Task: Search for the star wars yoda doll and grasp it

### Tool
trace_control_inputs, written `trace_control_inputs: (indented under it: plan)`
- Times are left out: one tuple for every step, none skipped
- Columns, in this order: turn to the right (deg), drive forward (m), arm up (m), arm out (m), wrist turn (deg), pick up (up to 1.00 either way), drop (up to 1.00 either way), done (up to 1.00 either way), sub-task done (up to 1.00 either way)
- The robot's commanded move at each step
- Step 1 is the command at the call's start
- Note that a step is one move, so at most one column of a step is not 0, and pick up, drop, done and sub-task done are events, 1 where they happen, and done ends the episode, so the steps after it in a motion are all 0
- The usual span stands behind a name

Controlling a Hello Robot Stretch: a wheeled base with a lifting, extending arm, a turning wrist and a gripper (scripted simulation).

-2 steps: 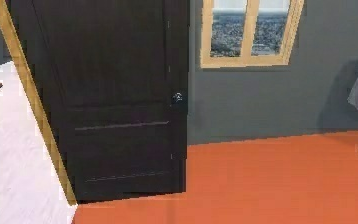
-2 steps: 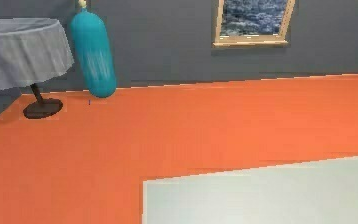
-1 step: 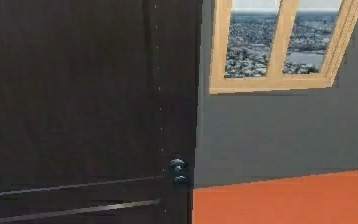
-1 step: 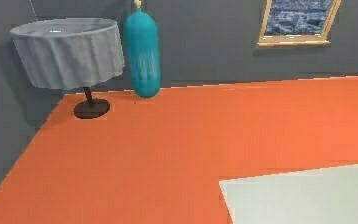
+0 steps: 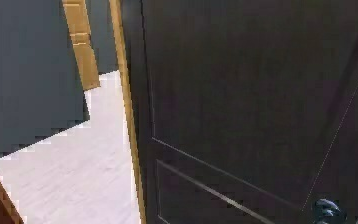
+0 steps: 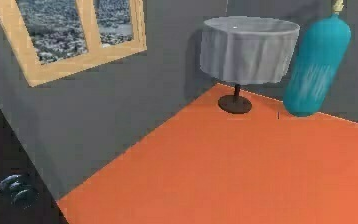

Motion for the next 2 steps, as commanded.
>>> trace_control_inputs:
  plan:
    - [-42.0, 0.0, 0.0, 0.0, 0.0, 0.0, 0.0, 0.0, 0.0]
    - [0.0, 0.9, 0.0, 0.0, 0.0, 0.0, 0.0, 0.0, 0.0]
